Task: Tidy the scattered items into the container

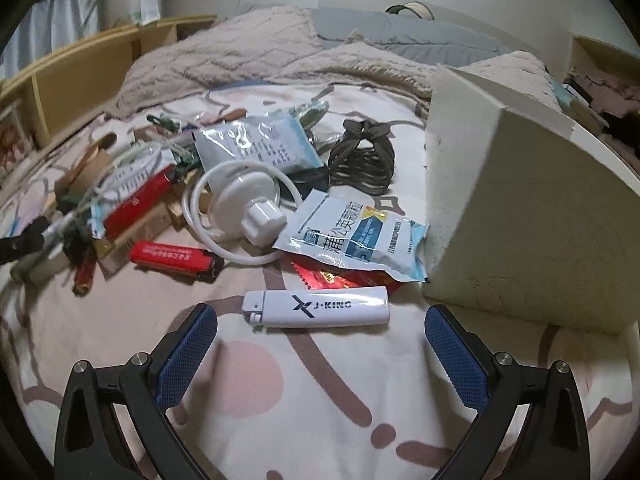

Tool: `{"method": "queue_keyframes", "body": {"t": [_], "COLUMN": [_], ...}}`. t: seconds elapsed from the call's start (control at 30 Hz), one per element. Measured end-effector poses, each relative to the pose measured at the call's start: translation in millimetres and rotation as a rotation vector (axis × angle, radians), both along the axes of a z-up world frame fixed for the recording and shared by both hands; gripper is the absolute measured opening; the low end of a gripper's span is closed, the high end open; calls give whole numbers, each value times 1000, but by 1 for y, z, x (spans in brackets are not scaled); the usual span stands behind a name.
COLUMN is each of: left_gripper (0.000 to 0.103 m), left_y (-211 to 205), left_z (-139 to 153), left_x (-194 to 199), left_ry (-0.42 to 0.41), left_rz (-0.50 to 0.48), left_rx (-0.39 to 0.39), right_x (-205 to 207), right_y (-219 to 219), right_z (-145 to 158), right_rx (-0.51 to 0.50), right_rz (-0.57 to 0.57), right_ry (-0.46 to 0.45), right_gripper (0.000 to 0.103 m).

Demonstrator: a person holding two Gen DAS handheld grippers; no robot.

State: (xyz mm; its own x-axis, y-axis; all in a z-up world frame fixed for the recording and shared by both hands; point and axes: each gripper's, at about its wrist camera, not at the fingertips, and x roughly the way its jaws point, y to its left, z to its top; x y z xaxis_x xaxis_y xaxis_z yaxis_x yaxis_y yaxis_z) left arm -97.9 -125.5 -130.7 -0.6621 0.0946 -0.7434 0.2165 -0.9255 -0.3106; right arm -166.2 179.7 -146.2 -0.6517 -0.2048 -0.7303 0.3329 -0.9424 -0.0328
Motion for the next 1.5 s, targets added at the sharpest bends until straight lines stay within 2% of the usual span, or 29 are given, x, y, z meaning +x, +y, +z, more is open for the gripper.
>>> {"method": "queue_keyframes", "body": {"t": [0.13,0.33,0.37,0.4,0.57,0.77,1.0,1.23,1.33,1.4,1.5], "left_gripper": [51,51,51,51,51,51,51,51,51,51,59], "left_y": [0,6,8,11,28,58,101,126,125,119,112], "left_z": [0,4,5,7,17,19,13,-8,-15,-16,-17], "left_x": [1,5,5,6,11,13,16,13,11,10,10], "left_ry": [4,25,34,44,108,136,121,29,-3,-6,-14], "left_rz": [0,-20,-29,-39,-111,-259,-431,-513,-510,-497,-484], "left_rx": [5,-22,-25,-31,-68,-59,-137,-184,-169,-121,-32], "right_x": [-8,-8,-7,-6,1,10,30,43,42,41,40], "right_y": [-6,-7,-8,-9,-12,-13,-20,-23,-22,-21,-20], "right_z": [-9,-8,-7,-7,-5,-3,-2,0,-2,-2,-3], "right_rx": [25,42,38,38,55,22,-15,-37,-48,-59,-69], "right_rz": [25,18,29,38,46,57,95,111,109,109,109], "right_ry": [-48,-52,-51,-53,-40,-69,-94,-101,-113,-116,-127], "right_gripper": [103,101,86,80,80,80,80,80,80,80,80]}}
